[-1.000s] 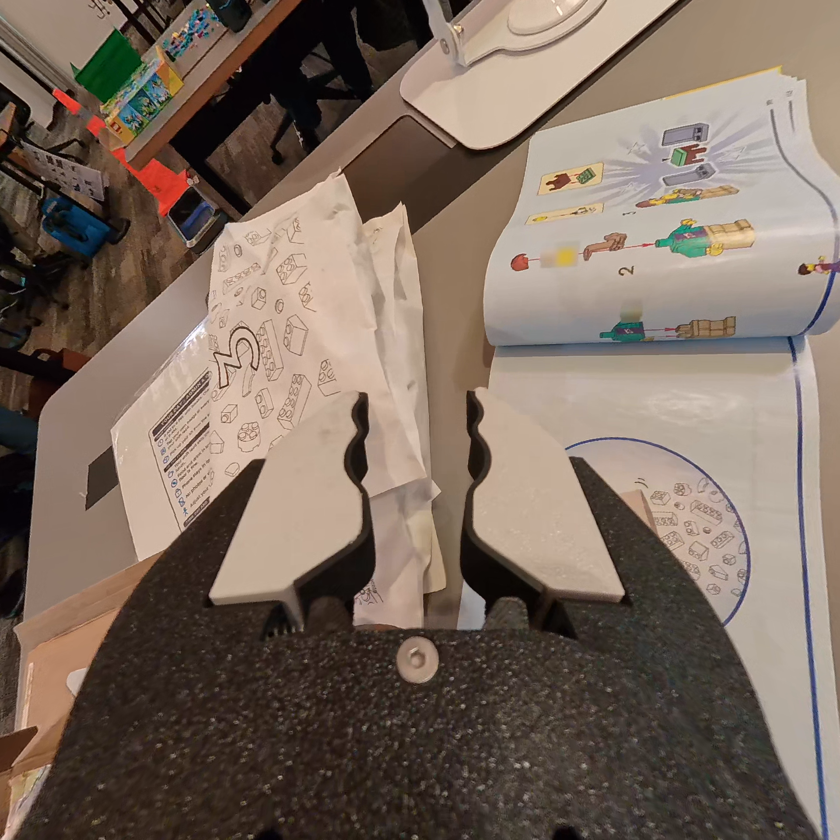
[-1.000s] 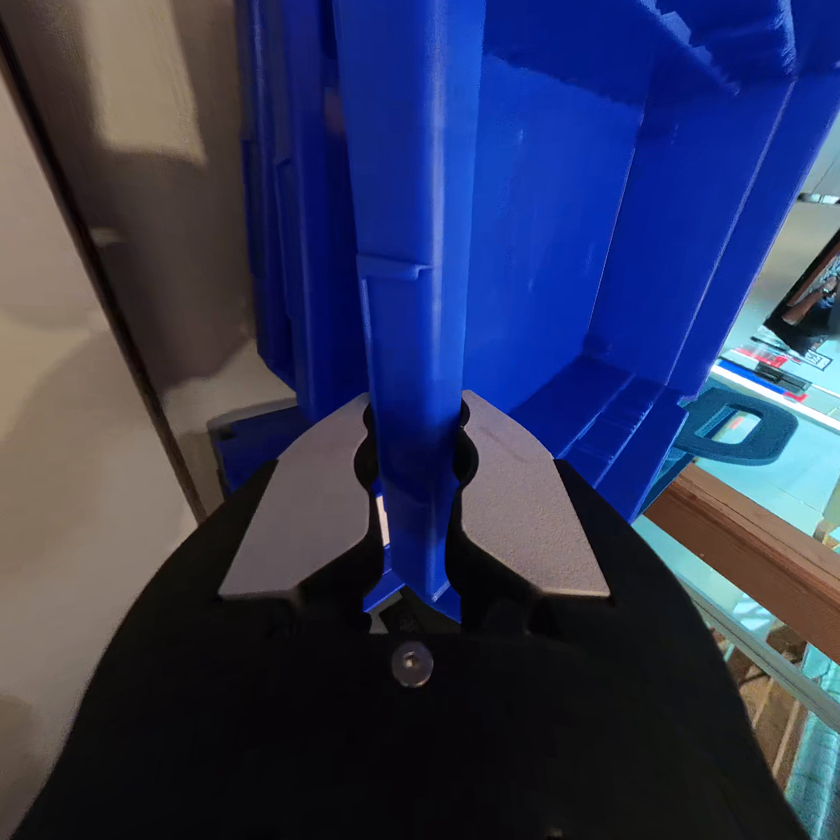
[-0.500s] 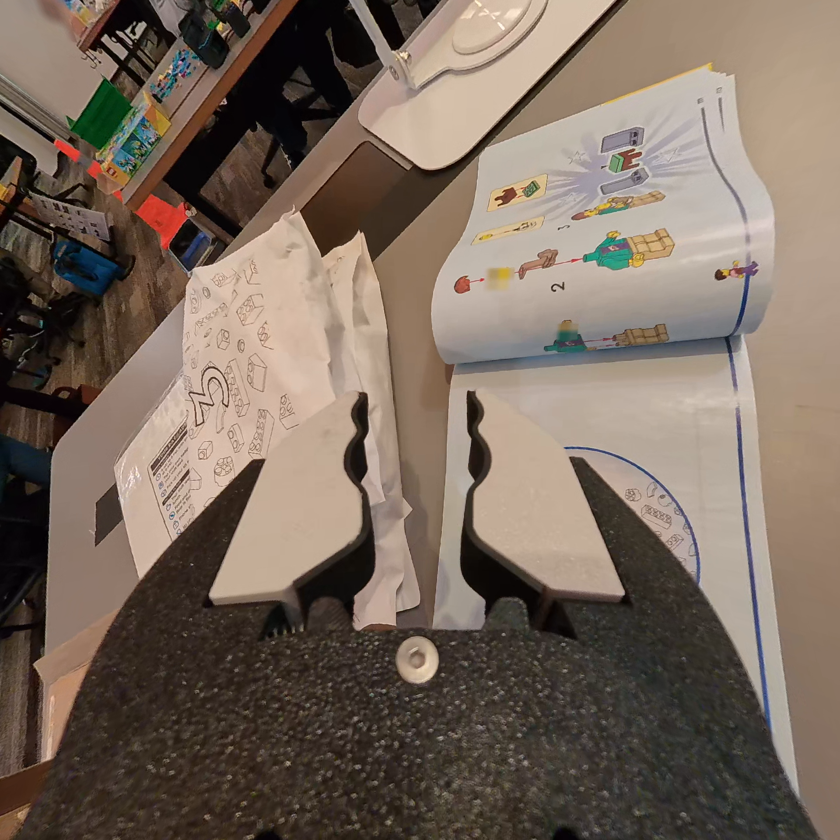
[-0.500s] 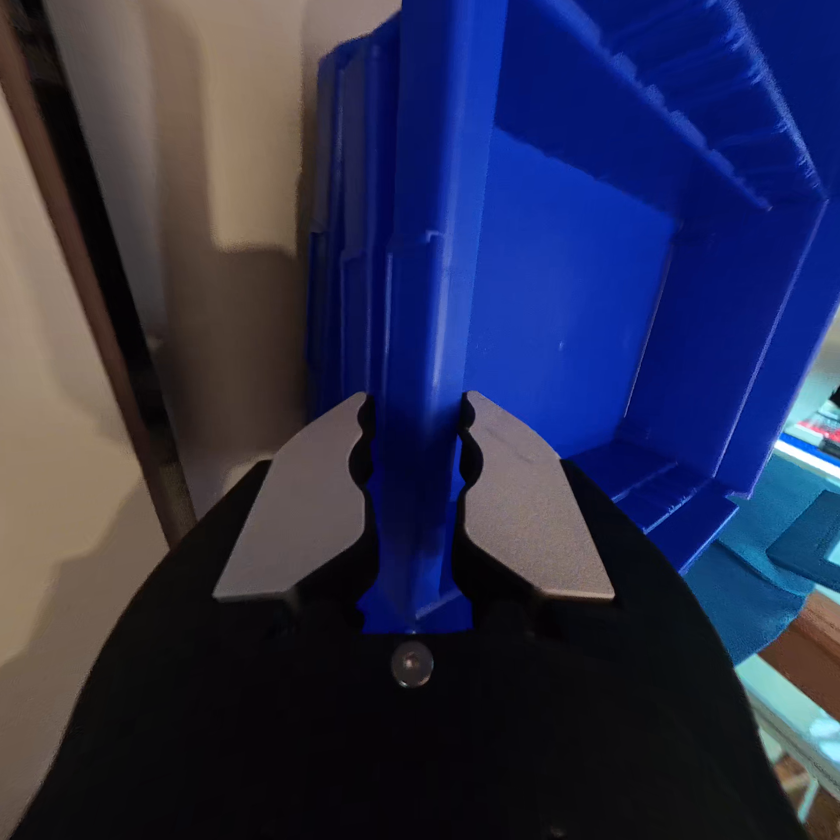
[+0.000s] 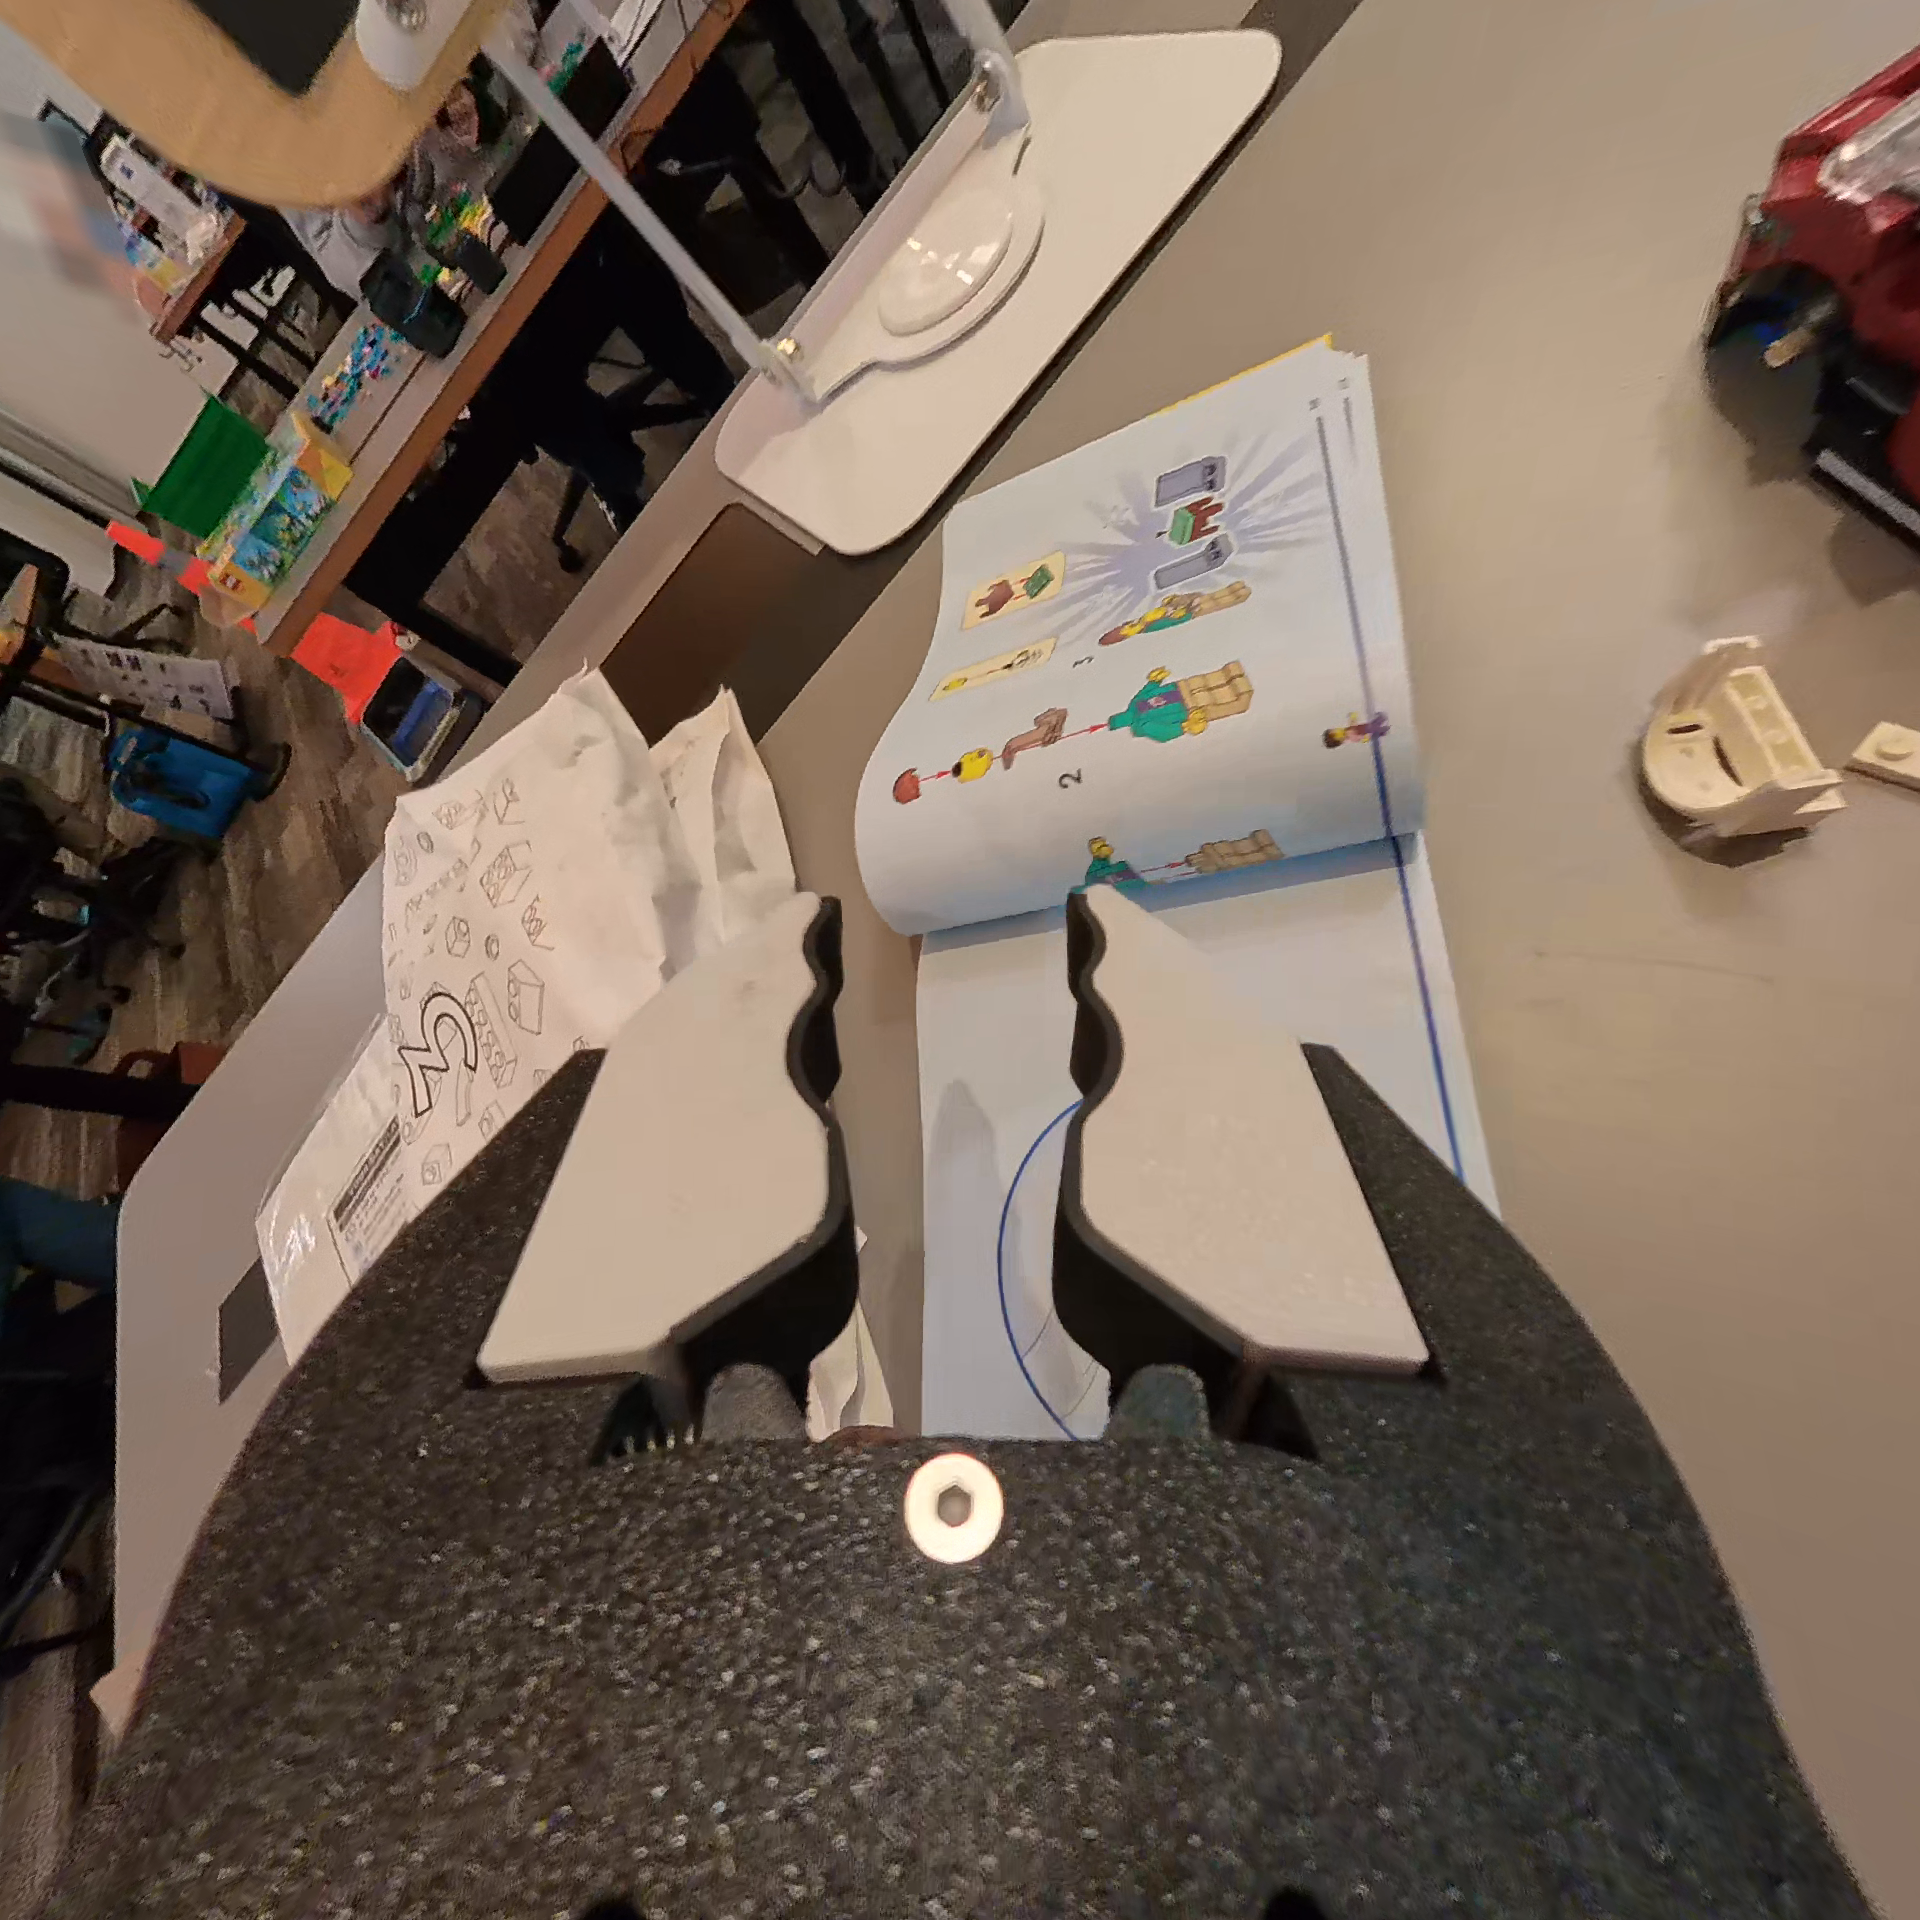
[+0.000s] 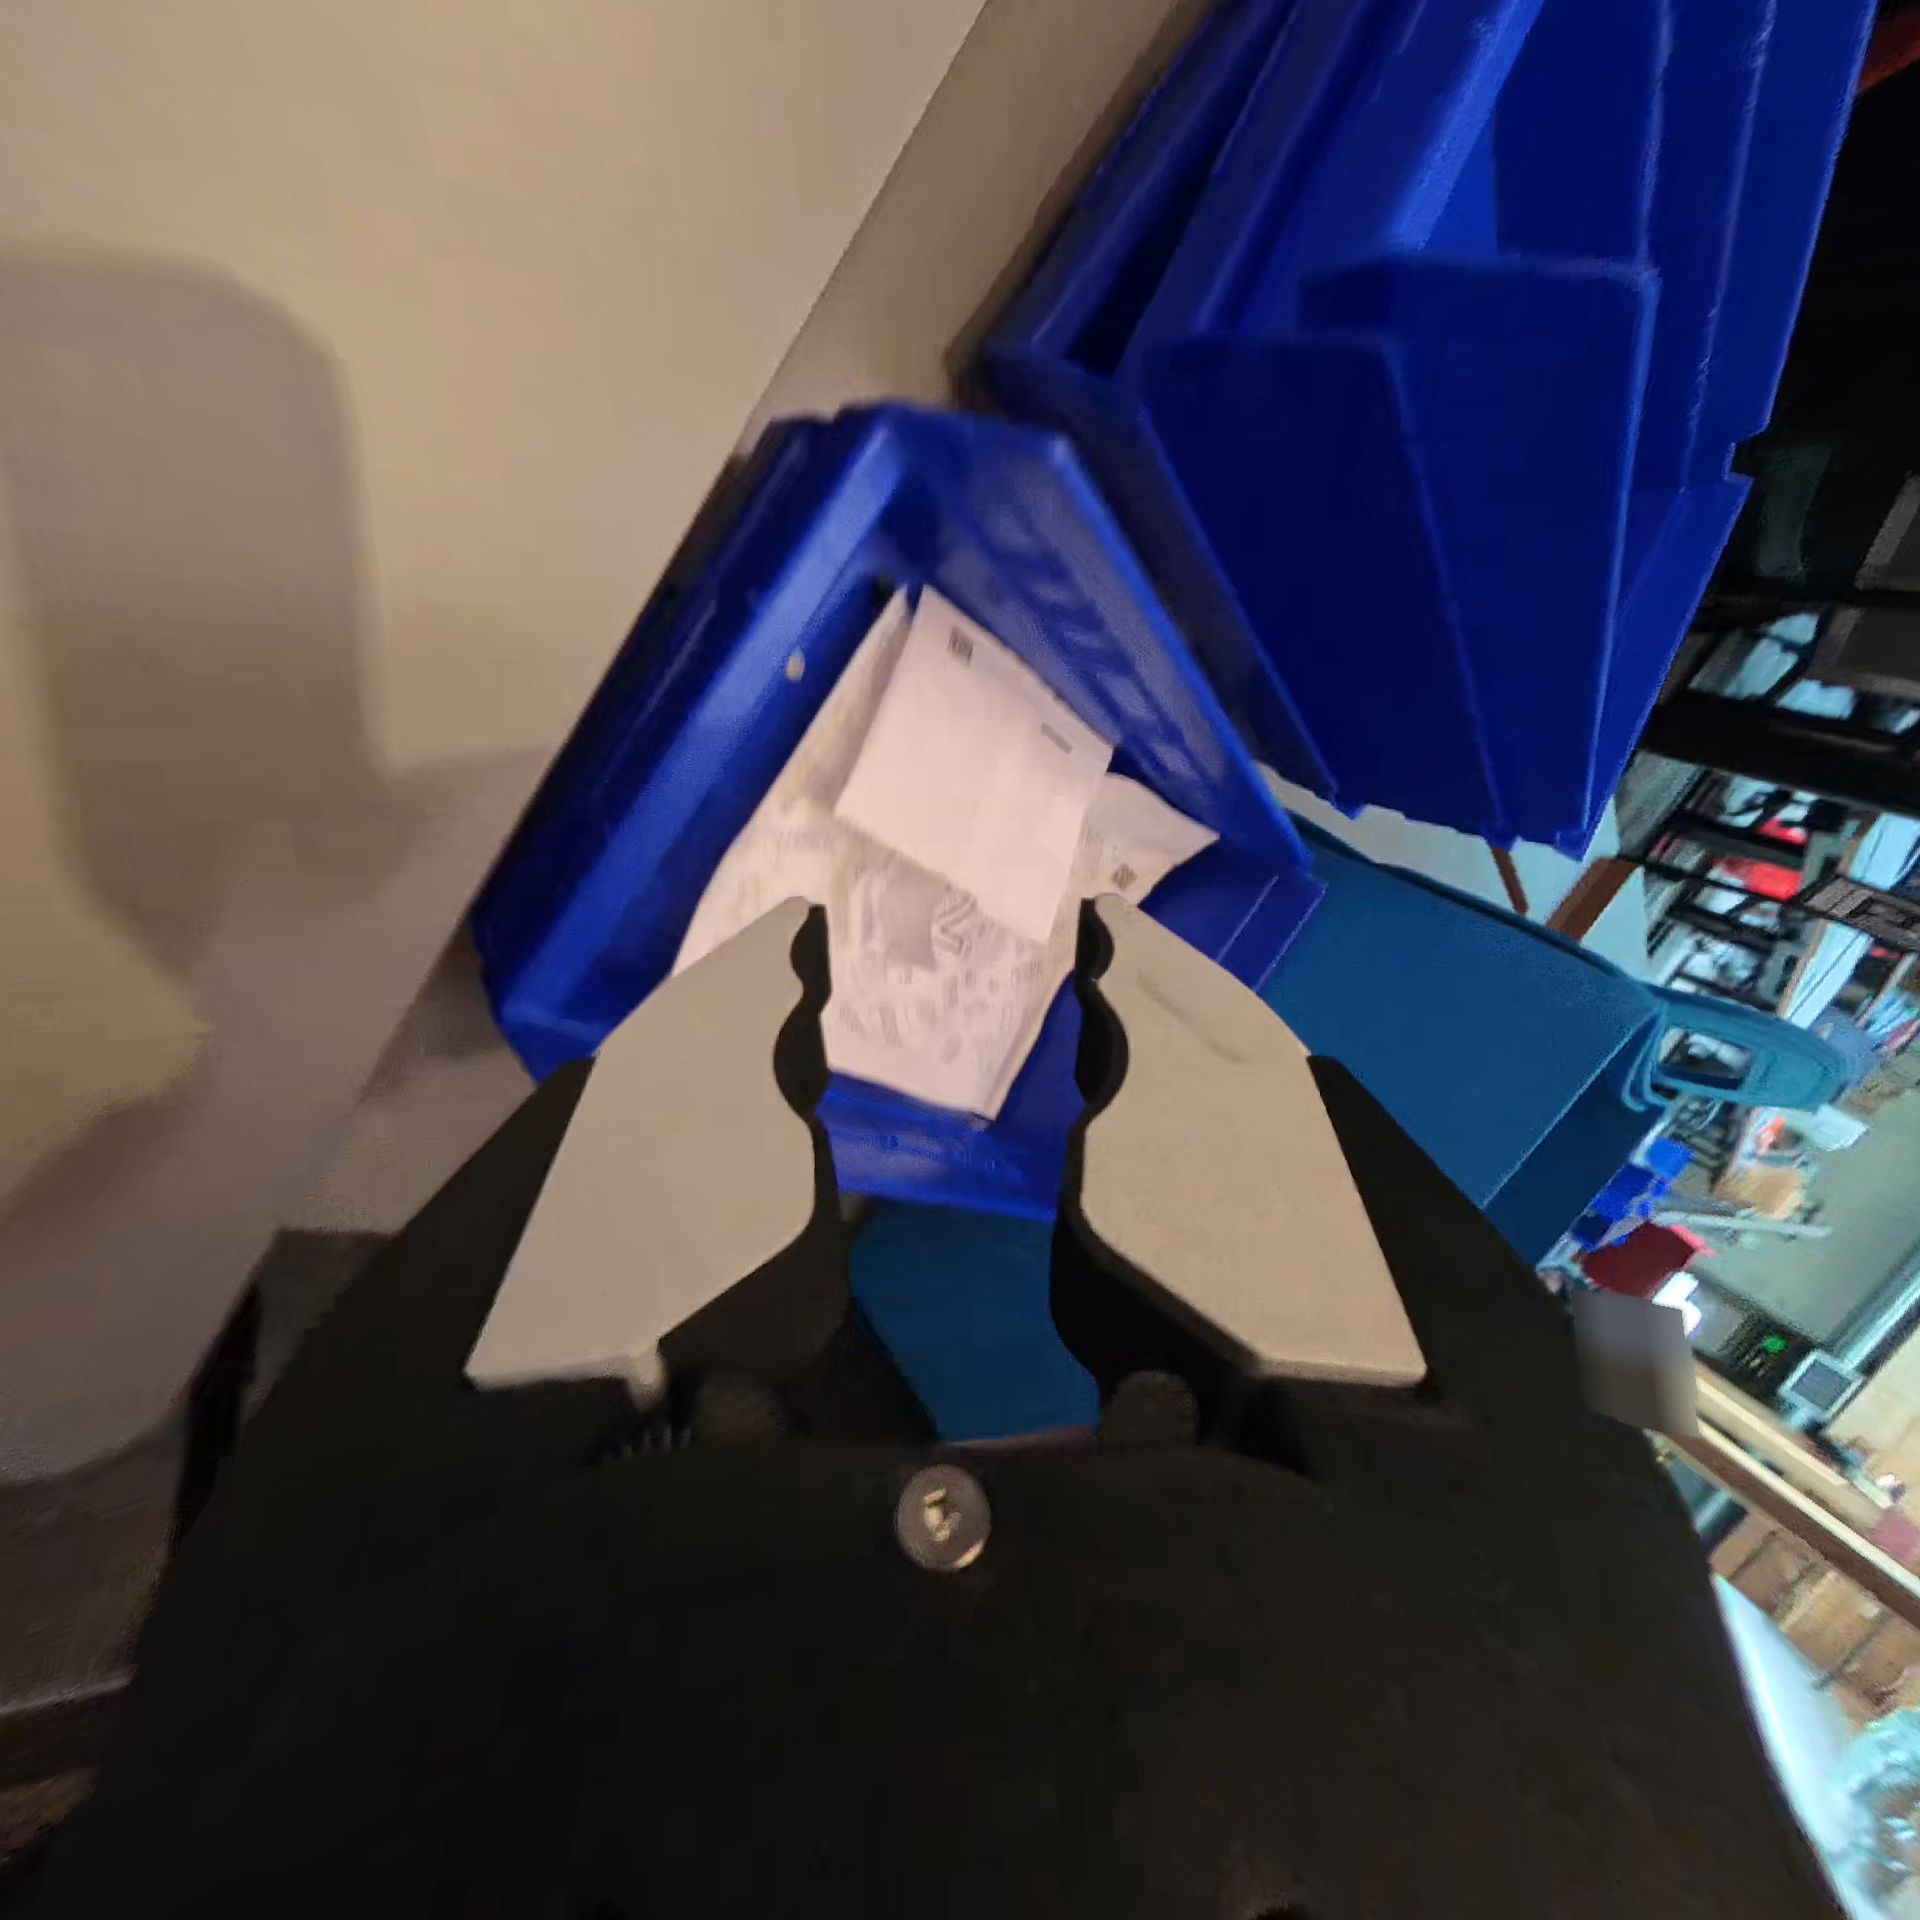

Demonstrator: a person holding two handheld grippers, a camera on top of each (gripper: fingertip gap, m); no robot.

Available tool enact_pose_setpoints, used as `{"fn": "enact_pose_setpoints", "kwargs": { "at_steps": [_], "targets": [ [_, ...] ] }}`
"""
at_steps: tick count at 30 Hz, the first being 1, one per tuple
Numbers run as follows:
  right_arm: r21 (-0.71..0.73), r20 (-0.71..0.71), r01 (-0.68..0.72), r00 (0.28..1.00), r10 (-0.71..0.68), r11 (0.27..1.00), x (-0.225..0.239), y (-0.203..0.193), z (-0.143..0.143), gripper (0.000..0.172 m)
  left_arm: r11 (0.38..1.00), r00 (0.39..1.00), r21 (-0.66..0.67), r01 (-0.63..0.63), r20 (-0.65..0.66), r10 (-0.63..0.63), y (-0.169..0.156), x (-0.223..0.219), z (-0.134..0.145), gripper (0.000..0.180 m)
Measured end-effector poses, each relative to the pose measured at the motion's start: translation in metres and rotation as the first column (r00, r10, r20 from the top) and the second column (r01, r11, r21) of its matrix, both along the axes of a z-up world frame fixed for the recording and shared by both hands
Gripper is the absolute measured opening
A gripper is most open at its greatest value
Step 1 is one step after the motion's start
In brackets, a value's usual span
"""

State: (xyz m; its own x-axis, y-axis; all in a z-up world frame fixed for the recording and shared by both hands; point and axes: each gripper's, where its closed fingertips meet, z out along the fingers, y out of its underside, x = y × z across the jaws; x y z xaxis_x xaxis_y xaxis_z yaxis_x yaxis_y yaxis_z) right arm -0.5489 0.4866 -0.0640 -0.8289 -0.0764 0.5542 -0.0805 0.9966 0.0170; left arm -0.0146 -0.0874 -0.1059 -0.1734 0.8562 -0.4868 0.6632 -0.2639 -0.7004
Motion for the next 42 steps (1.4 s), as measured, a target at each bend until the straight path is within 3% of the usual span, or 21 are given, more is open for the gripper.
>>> {"fn": "enact_pose_setpoints", "kwargs": {
  "at_steps": [3, 5, 8, 13, 20, 25, 30, 35, 42],
  "targets": [
    [-0.024, 0.051, -0.130, 0.990, 0.132, 0.991, 0.024, 0.056, -0.003, 0.036, 0.999, 0.999, -0.009, 0.039, -0.017, -0.039, 0.015, -0.007, 0.007, 0.041],
    [-0.079, 0.125, -0.146, 0.980, 0.155, 0.986, 0.033, 0.079, -0.014, 0.032, 0.998, 0.997, 0.004, 0.068, -0.041, -0.068, 0.027, -0.014, 0.011, 0.041],
    [-0.002, 0.162, -0.169, 0.972, 0.167, 0.986, 0.029, 0.109, -0.040, 0.033, 0.996, 0.995, -0.003, 0.090, -0.044, -0.090, 0.040, -0.019, 0.012, 0.042],
    [0.165, 0.169, -0.253, 0.960, 0.225, 0.953, 0.008, 0.124, -0.080, 0.033, 0.996, 0.995, 0.006, 0.084, -0.052, -0.083, 0.062, -0.016, 0.006, 0.041],
    [0.335, 0.203, -0.302, 0.948, 0.245, 0.893, -0.012, 0.123, -0.103, 0.009, 0.998, 0.997, 0.016, 0.061, -0.047, -0.060, 0.073, -0.010, -0.003, 0.041],
    [0.398, 0.092, -0.326, 0.944, 0.317, 0.857, -0.020, 0.116, -0.087, 0.007, 0.998, 0.997, 0.013, 0.059, -0.056, -0.058, 0.071, -0.008, -0.002, 0.041],
    [0.403, -0.042, -0.265, 0.951, 0.308, 0.876, -0.026, 0.121, -0.061, 0.009, 0.997, 0.996, 0.023, 0.068, -0.060, -0.066, 0.071, -0.006, -0.002, 0.041],
    [0.401, -0.172, -0.220, 0.935, 0.309, 0.889, -0.025, 0.125, -0.019, 0.013, 0.997, 0.995, 0.018, 0.080, -0.064, -0.078, 0.074, -0.004, 0.001, 0.041],
    [0.426, -0.335, -0.246, 0.851, 0.405, 0.870, 0.013, 0.107, 0.045, 0.013, 0.995, 0.994, 0.011, 0.095, -0.061, -0.095, 0.079, -0.003, 0.002, 0.041]
  ]
}}
